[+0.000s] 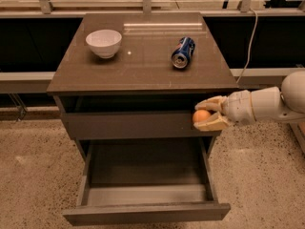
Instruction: Place orange can into middle drawer
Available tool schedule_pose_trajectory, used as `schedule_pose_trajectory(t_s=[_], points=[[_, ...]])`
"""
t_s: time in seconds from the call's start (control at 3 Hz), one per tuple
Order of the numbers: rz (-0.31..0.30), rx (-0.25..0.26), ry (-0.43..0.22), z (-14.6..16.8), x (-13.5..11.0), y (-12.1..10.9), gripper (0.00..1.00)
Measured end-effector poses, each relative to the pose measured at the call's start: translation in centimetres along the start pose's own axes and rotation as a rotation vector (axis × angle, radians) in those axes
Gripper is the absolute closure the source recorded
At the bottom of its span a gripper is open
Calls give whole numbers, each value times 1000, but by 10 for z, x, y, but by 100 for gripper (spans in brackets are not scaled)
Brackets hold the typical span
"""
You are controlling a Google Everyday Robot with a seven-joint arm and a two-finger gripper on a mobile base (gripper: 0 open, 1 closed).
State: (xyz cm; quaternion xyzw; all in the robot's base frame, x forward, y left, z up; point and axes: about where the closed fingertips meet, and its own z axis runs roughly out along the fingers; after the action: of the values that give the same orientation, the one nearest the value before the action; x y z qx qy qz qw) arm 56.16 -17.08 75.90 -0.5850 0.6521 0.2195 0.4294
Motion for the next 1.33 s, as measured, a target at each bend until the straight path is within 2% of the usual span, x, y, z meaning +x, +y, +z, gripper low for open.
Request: schedule_pose_trajectory(t_s=[0.33,1.33], points=[[-60,-53,12,21,24,22,83],[-70,-71,8,29,24,26,14]])
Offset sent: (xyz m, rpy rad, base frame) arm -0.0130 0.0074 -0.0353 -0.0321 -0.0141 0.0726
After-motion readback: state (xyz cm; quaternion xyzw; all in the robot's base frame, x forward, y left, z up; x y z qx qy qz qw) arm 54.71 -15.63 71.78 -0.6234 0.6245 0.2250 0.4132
